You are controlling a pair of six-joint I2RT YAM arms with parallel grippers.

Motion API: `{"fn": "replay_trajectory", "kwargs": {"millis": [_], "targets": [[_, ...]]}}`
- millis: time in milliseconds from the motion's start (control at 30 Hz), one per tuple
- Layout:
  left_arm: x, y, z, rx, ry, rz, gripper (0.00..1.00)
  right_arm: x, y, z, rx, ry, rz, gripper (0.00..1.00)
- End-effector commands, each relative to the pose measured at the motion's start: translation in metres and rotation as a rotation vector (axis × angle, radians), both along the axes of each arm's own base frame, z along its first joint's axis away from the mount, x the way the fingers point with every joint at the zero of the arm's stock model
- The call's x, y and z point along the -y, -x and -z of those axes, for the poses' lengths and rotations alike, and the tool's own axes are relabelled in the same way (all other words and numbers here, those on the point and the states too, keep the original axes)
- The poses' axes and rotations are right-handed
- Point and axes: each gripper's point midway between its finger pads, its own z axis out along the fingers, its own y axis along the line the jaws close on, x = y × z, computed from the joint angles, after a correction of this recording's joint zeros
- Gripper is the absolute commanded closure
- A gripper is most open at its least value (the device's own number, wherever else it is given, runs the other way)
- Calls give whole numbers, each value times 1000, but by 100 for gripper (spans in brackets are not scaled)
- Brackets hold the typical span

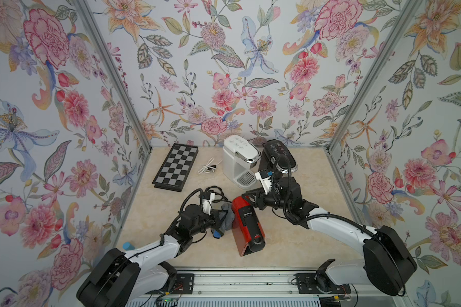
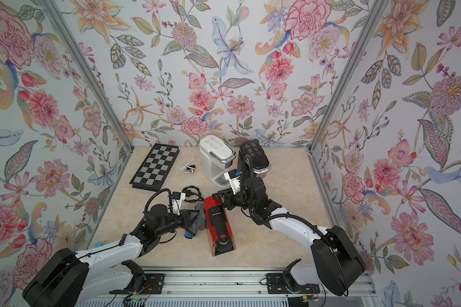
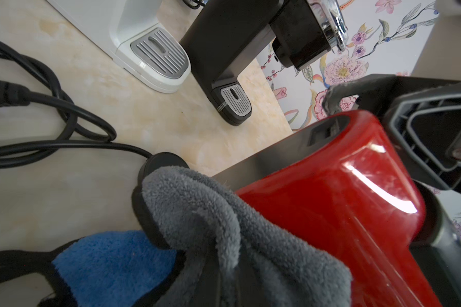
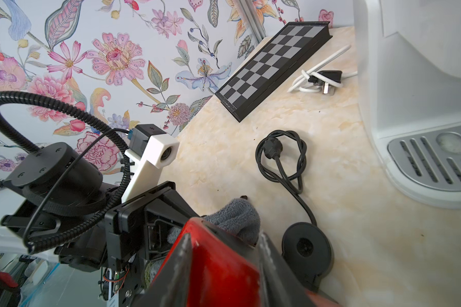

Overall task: Wipe the surface of a coffee machine
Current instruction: Wipe the dirt from the surface of the coffee machine.

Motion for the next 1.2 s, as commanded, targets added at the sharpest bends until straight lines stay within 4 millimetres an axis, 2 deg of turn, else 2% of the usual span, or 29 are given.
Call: {"fn": "replay_trajectory", "kwargs": {"millis": [0, 167, 267, 333, 400, 533, 633, 733, 800, 867, 967, 1067, 1167], "targets": [[8, 9, 7, -27, 3, 50, 100, 7, 13, 29, -100, 50, -17, 58], [48, 41, -13, -12, 83, 237, 100, 9, 13, 28, -98, 53, -13, 58], [72, 64, -14, -14, 33, 332, 100, 11, 12, 28, -101, 51, -5, 59], [78, 76, -15, -25, 22, 356, 100, 11, 12, 28, -102, 50, -2, 59], [80, 86, -17, -29, 32, 362, 100, 12, 12, 27, -102, 49, 2, 59], [68, 95, -15, -46, 44, 314, 100, 19, 18, 32, -115, 65, 5, 59], [62, 101, -23, -40, 78, 299, 100, 38, 20, 34, -126, 81, 55, 59], [68, 115, -44, -1, 130, 340, 100, 68, 17, 37, -171, 80, 149, 59], [77, 132, -64, 38, 222, 407, 100, 86, 17, 43, -225, 68, 187, 59], [89, 145, -70, 38, 251, 463, 100, 98, 18, 47, -253, 58, 214, 59], [116, 170, -62, 15, 196, 545, 100, 109, 20, 48, -257, 45, 248, 59], [144, 189, -57, -5, 174, 593, 100, 110, 25, 47, -260, 34, 248, 59], [165, 193, -56, -19, 194, 585, 100, 110, 32, 54, -281, 34, 237, 59]]}}
